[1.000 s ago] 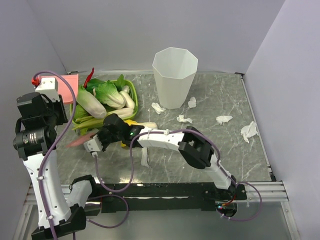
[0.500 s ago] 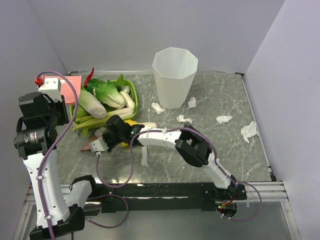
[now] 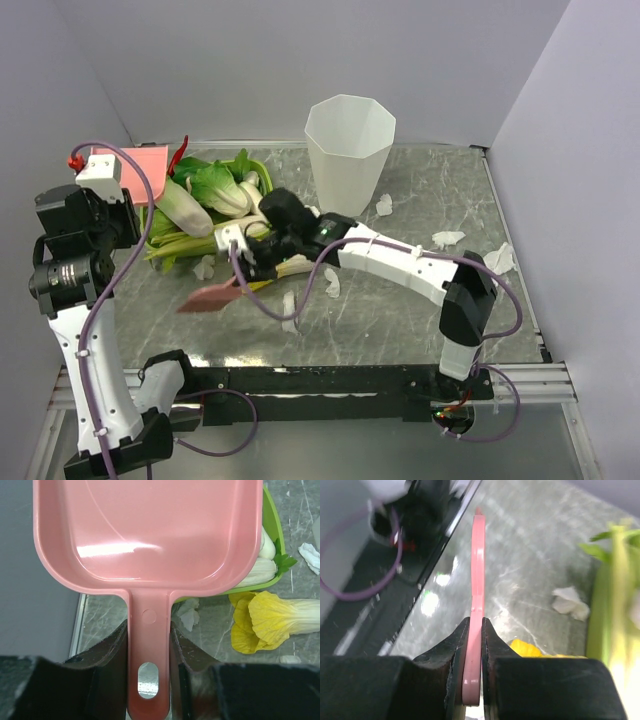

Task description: Sweep away the paper scraps from the table

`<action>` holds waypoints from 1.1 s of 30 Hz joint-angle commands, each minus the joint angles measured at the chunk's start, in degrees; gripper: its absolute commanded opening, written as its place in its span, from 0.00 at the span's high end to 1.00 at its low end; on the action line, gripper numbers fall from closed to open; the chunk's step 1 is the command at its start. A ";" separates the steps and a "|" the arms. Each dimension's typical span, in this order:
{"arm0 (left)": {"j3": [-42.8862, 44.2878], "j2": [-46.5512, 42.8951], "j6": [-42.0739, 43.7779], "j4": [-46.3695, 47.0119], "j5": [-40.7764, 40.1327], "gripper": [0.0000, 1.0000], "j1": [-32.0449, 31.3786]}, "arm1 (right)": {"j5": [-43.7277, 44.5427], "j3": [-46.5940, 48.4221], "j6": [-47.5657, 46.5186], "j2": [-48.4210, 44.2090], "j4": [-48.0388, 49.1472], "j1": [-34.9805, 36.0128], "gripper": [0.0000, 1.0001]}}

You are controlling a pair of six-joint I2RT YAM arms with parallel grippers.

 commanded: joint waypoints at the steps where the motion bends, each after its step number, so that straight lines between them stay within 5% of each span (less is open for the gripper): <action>1: -1.73 -1.50 -1.15 2.83 1.92 0.99 0.60 | -1.08 2.61 8.99 -1.75 2.56 -1.83 1.00; 5: -2.35 -1.94 -1.15 2.66 1.74 0.99 2.00 | 9.74 0.05 -0.75 0.26 10.67 -1.38 1.00; 15: -1.12 -1.67 -2.03 1.96 5.79 0.99 5.79 | 21.17 4.71 -10.35 8.96 19.20 -1.83 1.00; 33: 2.39 2.02 -0.71 0.90 4.83 0.99 1.05 | 22.77 9.99 -19.76 20.31 21.31 2.74 1.00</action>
